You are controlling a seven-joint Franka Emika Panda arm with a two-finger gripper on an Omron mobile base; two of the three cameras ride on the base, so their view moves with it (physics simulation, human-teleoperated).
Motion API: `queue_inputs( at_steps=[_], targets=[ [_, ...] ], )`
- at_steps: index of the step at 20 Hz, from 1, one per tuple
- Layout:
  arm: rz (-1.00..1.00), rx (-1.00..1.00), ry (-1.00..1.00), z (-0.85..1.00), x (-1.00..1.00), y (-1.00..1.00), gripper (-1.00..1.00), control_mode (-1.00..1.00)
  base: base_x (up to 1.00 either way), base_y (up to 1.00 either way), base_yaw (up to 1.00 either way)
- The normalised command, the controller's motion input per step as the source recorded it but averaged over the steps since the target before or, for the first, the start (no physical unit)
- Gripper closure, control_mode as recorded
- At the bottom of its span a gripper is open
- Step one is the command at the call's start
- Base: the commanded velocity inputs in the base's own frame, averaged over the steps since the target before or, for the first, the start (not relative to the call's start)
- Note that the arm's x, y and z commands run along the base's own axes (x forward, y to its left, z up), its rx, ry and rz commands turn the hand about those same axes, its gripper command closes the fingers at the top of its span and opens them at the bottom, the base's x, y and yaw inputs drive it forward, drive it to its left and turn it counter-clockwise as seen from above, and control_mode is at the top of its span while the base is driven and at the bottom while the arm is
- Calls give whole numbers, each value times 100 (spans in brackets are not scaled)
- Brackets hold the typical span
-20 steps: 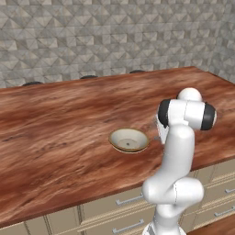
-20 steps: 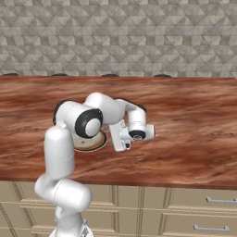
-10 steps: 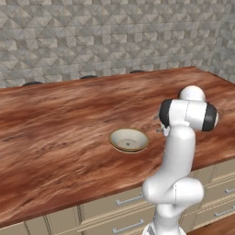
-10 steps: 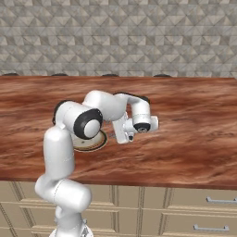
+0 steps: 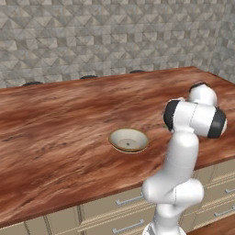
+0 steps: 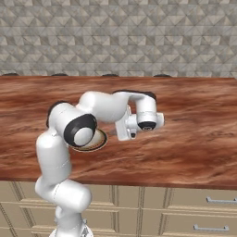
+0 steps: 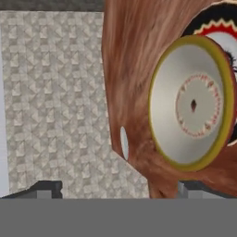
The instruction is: Move the bowls from the cabinet to the plates on the dining table.
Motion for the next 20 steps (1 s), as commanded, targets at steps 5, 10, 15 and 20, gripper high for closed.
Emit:
queue_inputs(
  at_steps=[5, 10, 15, 20],
  targets=[
    [-2, 7, 0, 41, -46, -16, -100, -100, 0, 0, 0],
    [-4, 3, -1, 34, -44, -6, -100, -100, 0, 0, 0],
    [-5, 1, -1, 26, -41, -3, -100, -100, 0, 0, 0],
    [-6, 1, 0, 24, -38, -5, -100, -100, 0, 0, 0]
  ],
)
